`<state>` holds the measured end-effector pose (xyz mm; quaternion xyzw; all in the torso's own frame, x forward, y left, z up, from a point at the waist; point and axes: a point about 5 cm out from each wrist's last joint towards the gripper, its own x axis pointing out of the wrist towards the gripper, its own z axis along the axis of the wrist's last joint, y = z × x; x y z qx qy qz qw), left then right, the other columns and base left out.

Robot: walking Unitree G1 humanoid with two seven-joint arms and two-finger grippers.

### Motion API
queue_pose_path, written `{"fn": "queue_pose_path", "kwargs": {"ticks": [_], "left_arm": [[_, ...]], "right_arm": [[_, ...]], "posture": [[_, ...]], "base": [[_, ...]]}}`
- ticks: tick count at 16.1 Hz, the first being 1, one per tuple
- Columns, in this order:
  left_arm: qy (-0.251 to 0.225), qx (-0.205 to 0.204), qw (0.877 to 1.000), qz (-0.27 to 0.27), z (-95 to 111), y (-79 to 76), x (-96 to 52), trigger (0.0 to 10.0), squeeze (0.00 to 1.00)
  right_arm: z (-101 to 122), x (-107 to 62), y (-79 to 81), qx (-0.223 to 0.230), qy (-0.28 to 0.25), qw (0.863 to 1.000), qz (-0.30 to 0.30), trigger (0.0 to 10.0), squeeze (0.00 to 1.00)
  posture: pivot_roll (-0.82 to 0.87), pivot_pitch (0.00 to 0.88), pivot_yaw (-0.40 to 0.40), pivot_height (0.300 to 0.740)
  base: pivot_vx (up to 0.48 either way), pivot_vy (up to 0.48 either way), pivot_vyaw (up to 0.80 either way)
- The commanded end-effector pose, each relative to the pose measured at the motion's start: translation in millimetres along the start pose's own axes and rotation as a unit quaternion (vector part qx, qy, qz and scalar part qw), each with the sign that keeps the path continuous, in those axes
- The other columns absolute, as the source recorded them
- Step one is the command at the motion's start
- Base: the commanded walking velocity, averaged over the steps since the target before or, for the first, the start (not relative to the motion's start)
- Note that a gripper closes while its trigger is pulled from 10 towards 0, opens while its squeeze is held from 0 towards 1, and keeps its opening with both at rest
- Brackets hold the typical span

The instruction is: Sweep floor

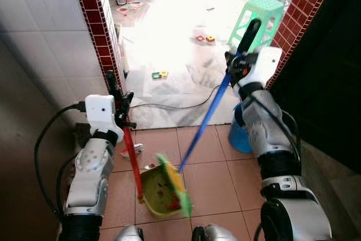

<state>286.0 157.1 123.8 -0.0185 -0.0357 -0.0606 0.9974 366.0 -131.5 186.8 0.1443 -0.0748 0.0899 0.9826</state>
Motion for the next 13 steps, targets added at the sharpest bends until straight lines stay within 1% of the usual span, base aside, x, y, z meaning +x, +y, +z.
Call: {"fn": "queue_pose_path", "kwargs": {"ticks": [1,3,5,7,8,9,10,11,12,13], "left_arm": [[-0.04,-0.005,0.999,-0.008,15.0,-4.4,1.1,10.0,0.0],[-0.039,-0.006,0.999,-0.008,14.5,-5.7,1.0,10.0,0.0],[-0.038,-0.007,0.999,-0.008,14.0,-7.1,1.3,10.0,0.0],[-0.039,-0.008,0.999,-0.007,14.2,-8.2,1.2,10.0,0.0],[-0.039,-0.008,0.999,-0.007,14.6,-7.7,1.0,10.0,0.0],[-0.039,-0.008,0.999,-0.006,15.0,-7.0,0.8,10.0,0.0],[-0.039,-0.007,0.999,-0.006,15.0,-6.8,0.7,10.0,0.0],[-0.04,-0.006,0.999,-0.004,15.8,-5.3,0.3,10.0,0.0],[-0.041,-0.006,0.999,-0.002,16.5,-4.2,-0.3,10.0,0.0],[-0.041,-0.005,0.999,0.0,16.4,-2.4,-0.7,10.0,0.0]], "right_arm": [[23.1,7.7,8.7,0.045,-0.031,0.999,0.005,10.0,0.0],[26.6,10.0,10.8,0.043,-0.028,0.999,0.004,10.0,0.0],[27.5,14.4,11.5,0.051,-0.026,0.998,-0.002,10.0,0.0],[32.5,19.0,15.6,0.054,-0.03,0.998,0.003,10.0,0.0],[36.5,22.2,18.5,0.032,-0.039,0.999,0.011,10.0,0.0],[41.0,25.8,22.2,-0.001,-0.051,0.998,0.023,10.0,0.0],[42.4,26.8,23.3,-0.017,-0.055,0.998,0.027,10.0,0.0],[46.0,28.2,25.1,-0.059,-0.068,0.995,0.039,10.0,0.0],[47.4,28.0,24.8,-0.077,-0.072,0.993,0.043,10.0,0.0],[47.4,27.8,22.9,-0.082,-0.074,0.993,0.044,10.0,0.0]], "posture": [[-0.09,0.049,-0.046,0.74],[-0.09,0.052,-0.047,0.74],[-0.09,0.054,-0.049,0.74],[-0.09,0.055,-0.052,0.74],[-0.08,0.054,-0.052,0.74],[-0.08,0.053,-0.052,0.74],[-0.08,0.053,-0.054,0.74],[-0.07,0.053,-0.058,0.74],[-0.07,0.054,-0.06,0.74],[-0.07,0.054,-0.059,0.74]], "base": [[0.0,0.0,0.0],[0.0,0.0,0.0],[0.0,0.0,0.0],[0.0,0.0,0.0],[0.0,0.0,0.0],[0.0,0.0,0.0],[0.0,0.0,0.0],[0.0,0.0,0.0],[0.0,0.0,0.0],[0.0,0.0,0.0]]}}
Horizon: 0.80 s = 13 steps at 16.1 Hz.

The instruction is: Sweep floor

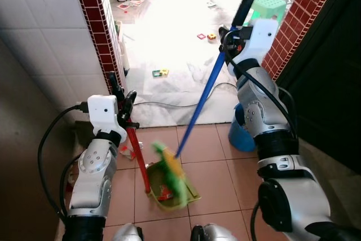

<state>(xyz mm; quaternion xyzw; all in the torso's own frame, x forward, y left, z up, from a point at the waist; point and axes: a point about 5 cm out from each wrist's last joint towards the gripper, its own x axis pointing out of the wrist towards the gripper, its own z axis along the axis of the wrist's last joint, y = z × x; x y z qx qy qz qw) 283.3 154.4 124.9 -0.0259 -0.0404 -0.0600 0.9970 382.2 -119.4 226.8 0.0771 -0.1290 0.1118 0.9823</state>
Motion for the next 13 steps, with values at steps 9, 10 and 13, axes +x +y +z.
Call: {"fn": "queue_pose_path", "kwargs": {"ticks": [9,10,13], "left_arm": [[-0.042,0.002,0.999,-0.007,18.2,2.8,6.6,10.0,0.0],[-0.054,0.0,0.998,-0.01,24.4,2.3,7.9,10.0,0.0],[-0.094,-0.007,0.996,-0.012,47.5,1.0,14.4,10.0,0.0]], "right_arm": [[18.5,-8.1,-29.3,-0.127,-0.055,0.99,-0.003,10.0,0.0],[10.8,-13.7,-30.8,-0.135,-0.044,0.99,-0.007,10.0,0.0],[-16.8,-30.4,-31.4,-0.146,-0.005,0.989,-0.002,10.0,0.0]], "posture": [[-0.09,0.041,-0.042,0.74],[-0.08,0.041,-0.038,0.74],[-0.08,0.043,-0.031,0.74]], "base": [[0.0,0.0,0.0],[0.0,0.0,0.0],[0.0,0.0,-0.53]]}}
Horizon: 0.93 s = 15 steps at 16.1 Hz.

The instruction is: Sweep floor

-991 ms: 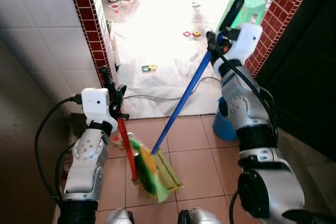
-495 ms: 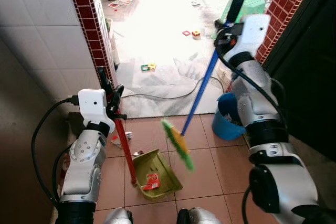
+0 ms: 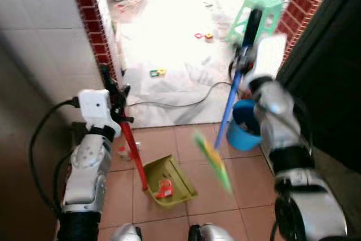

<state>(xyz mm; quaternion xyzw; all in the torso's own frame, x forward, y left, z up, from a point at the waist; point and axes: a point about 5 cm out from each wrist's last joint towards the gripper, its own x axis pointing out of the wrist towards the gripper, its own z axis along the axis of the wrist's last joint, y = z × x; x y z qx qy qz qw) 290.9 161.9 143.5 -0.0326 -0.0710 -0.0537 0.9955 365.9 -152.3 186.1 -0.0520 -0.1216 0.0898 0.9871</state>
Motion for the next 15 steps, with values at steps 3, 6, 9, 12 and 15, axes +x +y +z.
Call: {"fn": "queue_pose_path", "kwargs": {"ticks": [3,6,9,12,15], "left_arm": [[-0.098,-0.007,0.995,-0.025,49.8,-8.6,14.5,10.0,0.0],[-0.116,-0.01,0.993,-0.028,62.8,-8.7,19.8,10.0,0.0],[-0.13,-0.015,0.991,-0.032,72.8,-11.2,23.4,10.0,0.0],[-0.14,-0.019,0.99,-0.031,78.9,-11.7,26.5,10.0,0.0],[-0.142,-0.022,0.989,-0.034,81.8,-12.5,28.6,10.0,0.0]], "right_arm": [[-11.0,-11.2,8.2,-0.01,0.014,1.0,0.013,10.0,0.0],[-32.4,-24.5,25.2,-0.006,0.058,0.998,0.033,10.0,0.0],[-39.2,-28.2,33.5,-0.002,0.073,0.996,0.043,10.0,0.0],[-40.0,-28.0,35.1,0.001,0.075,0.996,0.047,10.0,0.0],[-40.7,-29.6,38.1,0.004,0.077,0.996,0.05,10.0,0.0]], "posture": [[-0.08,0.043,-0.024,0.74],[-0.08,0.042,-0.02,0.74],[-0.08,0.04,-0.018,0.74],[-0.08,0.038,-0.015,0.74],[-0.08,0.038,-0.012,0.74]], "base": [[0.0,0.0,-0.78],[0.0,0.0,0.0],[0.28,0.0,-0.43],[0.33,0.0,-0.77],[0.37,0.0,-0.53]]}}
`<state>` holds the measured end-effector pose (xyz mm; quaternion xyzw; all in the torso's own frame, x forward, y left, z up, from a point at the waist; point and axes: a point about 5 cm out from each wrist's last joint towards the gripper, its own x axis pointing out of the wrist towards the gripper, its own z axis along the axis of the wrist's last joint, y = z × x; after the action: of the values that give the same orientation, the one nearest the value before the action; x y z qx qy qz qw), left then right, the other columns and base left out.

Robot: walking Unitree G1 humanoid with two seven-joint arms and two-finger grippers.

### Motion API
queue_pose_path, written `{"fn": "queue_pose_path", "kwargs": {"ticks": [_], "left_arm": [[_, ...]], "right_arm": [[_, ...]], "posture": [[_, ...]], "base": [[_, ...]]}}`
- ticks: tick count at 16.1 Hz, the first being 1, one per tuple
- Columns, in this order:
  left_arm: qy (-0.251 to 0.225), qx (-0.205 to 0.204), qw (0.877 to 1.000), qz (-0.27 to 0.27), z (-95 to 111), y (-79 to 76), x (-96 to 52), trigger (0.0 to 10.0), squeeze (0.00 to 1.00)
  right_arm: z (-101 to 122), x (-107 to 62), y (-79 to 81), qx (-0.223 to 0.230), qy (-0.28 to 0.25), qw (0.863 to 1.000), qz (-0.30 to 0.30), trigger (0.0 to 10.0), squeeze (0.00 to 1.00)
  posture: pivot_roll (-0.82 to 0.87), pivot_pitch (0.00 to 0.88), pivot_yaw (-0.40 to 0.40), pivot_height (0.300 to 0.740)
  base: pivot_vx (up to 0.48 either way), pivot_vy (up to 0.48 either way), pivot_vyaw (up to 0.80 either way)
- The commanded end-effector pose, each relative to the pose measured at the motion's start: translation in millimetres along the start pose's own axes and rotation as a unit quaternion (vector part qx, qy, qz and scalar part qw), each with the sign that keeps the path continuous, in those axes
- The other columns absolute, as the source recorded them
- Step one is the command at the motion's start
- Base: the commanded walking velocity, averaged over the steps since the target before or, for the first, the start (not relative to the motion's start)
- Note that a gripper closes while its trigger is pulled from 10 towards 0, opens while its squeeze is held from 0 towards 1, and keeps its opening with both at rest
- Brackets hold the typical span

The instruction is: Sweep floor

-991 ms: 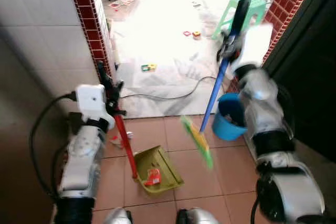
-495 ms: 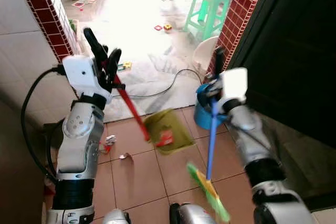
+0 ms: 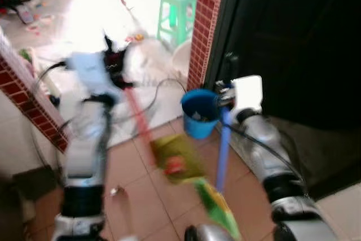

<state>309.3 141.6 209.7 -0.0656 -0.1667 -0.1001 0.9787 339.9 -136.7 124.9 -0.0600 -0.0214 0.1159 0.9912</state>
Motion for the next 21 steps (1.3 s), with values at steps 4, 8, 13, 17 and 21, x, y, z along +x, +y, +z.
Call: {"fn": "queue_pose_path", "kwargs": {"ticks": [4,8,13,17,21], "left_arm": [[-0.051,0.009,0.999,0.015,24.3,7.8,4.4,10.0,0.0],[-0.066,0.005,0.997,0.025,31.9,9.4,8.3,10.0,0.0],[-0.1,0.017,0.992,0.072,50.0,20.7,15.0,10.0,0.0],[-0.105,0.024,0.99,0.092,51.8,25.9,14.9,10.0,0.0],[-0.108,0.031,0.989,0.1,51.4,25.1,16.3,10.0,0.0]], "right_arm": [[10.8,4.0,11.6,-0.001,-0.022,1.0,0.02,10.0,0.0],[10.1,3.9,11.8,-0.004,-0.02,1.0,0.021,10.0,0.0],[8.5,2.6,12.3,-0.005,-0.019,1.0,0.023,10.0,0.0],[7.9,2.5,12.7,-0.008,-0.018,1.0,0.024,10.0,0.0],[7.8,2.5,13.7,-0.007,-0.019,0.999,0.027,10.0,0.0]], "posture": [[-0.08,0.037,-0.011,0.74],[-0.08,0.037,-0.011,0.74],[-0.08,0.037,-0.009,0.74],[-0.08,0.036,-0.011,0.74],[-0.07,0.034,-0.014,0.74]], "base": [[0.377,0.0,-0.43],[0.37,0.0,-0.1],[0.376,0.298,0.0],[0.376,0.299,0.0],[0.387,0.281,0.0]]}}
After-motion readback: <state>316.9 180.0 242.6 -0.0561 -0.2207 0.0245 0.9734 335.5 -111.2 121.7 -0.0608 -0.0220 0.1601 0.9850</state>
